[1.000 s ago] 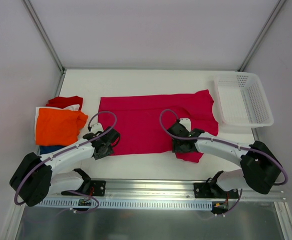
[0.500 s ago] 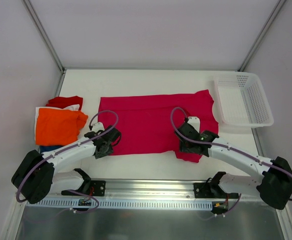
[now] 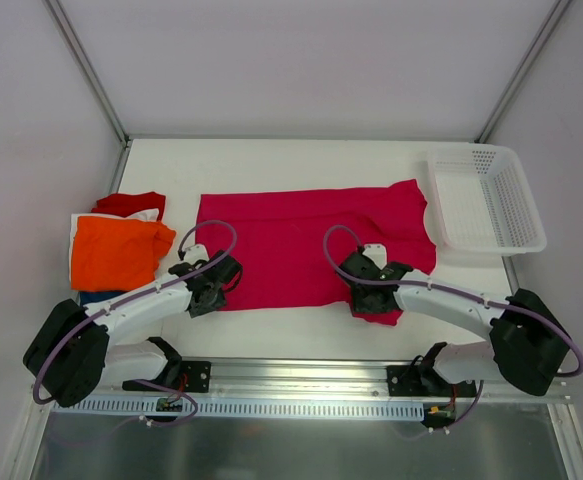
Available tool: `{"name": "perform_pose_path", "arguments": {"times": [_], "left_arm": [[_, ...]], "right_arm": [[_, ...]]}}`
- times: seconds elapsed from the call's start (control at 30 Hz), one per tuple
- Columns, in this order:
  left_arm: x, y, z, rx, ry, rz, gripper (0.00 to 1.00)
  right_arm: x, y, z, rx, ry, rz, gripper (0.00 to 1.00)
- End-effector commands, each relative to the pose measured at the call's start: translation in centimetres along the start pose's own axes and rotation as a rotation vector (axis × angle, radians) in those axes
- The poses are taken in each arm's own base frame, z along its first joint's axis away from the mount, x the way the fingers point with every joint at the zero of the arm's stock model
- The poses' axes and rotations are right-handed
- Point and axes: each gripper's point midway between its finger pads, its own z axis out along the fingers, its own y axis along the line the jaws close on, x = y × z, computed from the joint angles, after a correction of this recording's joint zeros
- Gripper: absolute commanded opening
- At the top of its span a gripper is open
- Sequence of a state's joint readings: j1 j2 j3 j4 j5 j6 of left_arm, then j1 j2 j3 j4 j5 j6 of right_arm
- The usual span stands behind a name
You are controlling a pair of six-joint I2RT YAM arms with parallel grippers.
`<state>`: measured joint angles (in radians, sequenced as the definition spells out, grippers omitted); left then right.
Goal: Fold and stack the t-shirts
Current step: Fold the tshirt
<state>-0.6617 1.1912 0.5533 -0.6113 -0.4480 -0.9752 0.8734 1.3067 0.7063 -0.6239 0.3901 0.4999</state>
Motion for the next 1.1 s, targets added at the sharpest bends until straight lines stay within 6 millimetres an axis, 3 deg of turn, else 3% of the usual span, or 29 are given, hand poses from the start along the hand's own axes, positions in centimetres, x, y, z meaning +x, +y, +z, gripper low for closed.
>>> {"name": "perform_pose_path", "arguments": {"times": [0.0, 0.03, 0.13, 0.17, 0.2, 0.37, 0.47, 0.73, 1.07], "left_arm": [[0.9, 0.3, 0.0, -0.014, 0.040, 0.043, 0.42], [0.9, 0.3, 0.0, -0.015, 0.041, 0.045, 0.42], [0.9, 0.4, 0.0, -0.019, 0.042, 0.047, 0.41], [0.9, 0.3, 0.0, -0.019, 0.042, 0.047, 0.41], [0.9, 0.3, 0.0, -0.019, 0.042, 0.047, 0.40], [0.9, 0.4, 0.0, -0.021, 0.043, 0.048, 0.16], [0.8, 0.3, -0.1, -0.017, 0.041, 0.055, 0.10], [0.1, -0.5, -0.8, 0.024, 0.031, 0.068, 0.11], [-1.2, 0.1, -2.7, 0.038, -0.003, 0.073, 0.11]], "right_arm": [[0.0, 0.8, -0.2, -0.025, -0.004, 0.030, 0.46], [0.1, 0.7, -0.3, -0.021, -0.004, 0.028, 0.43], [0.2, 0.3, -0.7, -0.011, -0.013, 0.034, 0.21], [0.2, 0.1, -0.8, -0.006, -0.014, 0.036, 0.07], [0.2, -0.1, -0.9, -0.003, -0.019, 0.041, 0.01], [0.1, -1.2, -1.9, 0.023, -0.037, 0.042, 0.00], [-0.4, -2.5, -3.2, 0.058, -0.064, 0.038, 0.01], [-2.4, -6.6, -7.8, 0.142, -0.170, 0.057, 0.01], [-3.1, -8.5, -9.8, 0.172, -0.215, 0.073, 0.00]]}}
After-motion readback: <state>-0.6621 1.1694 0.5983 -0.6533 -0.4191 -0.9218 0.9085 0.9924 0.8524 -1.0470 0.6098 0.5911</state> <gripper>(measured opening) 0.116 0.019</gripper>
